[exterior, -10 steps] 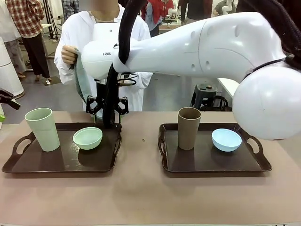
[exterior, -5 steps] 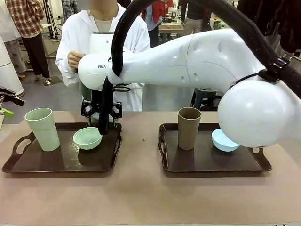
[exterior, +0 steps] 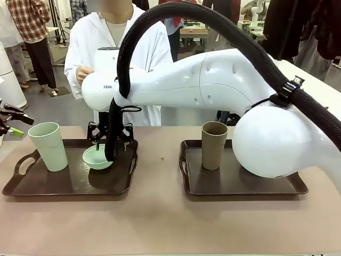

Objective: Set up a tray with a mat and arrange the tableware.
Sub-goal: Pick up the Picnic Bowl and Reusable plastic cup from the Handle tray in front of the human's position and hold them in the air.

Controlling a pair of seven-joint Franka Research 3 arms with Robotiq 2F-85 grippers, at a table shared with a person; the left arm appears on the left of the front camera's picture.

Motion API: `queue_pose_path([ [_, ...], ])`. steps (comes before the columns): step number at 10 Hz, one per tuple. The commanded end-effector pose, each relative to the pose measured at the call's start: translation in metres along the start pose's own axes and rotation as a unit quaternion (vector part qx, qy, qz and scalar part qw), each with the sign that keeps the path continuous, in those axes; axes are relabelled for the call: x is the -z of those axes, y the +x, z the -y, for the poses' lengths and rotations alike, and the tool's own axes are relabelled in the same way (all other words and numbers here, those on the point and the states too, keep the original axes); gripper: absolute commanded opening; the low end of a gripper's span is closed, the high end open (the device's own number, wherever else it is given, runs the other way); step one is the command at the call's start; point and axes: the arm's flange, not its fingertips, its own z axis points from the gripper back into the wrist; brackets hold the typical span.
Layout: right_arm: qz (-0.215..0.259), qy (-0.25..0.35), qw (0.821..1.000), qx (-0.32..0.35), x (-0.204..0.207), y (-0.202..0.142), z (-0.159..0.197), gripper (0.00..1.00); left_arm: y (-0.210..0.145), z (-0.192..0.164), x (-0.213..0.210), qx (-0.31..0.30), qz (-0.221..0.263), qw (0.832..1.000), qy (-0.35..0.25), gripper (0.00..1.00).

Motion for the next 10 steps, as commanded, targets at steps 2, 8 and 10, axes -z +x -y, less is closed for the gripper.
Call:
queue_pose_path([
  [2, 0.005, -0.019, 1.0, 0.008, -0.002, 0.016, -0.012, 1.0, -0.008, -0.001, 0.015, 0.018, 0.008, 1.0, -0.024, 1.0],
  [8, -0.004, -0.001, 1.0, 0.003, 0.0, 0.006, 0.001, 1.0, -0.008, -0.003, 0.026, 0.001, 0.005, 1.0, -0.03, 1.0],
  [10, -0.01, -0.002, 1.0, 0.006, 0.006, 0.008, 0.001, 1.0, -0.009, 0.002, 0.036, 0.013, 0.005, 0.999, -0.052, 1.0],
])
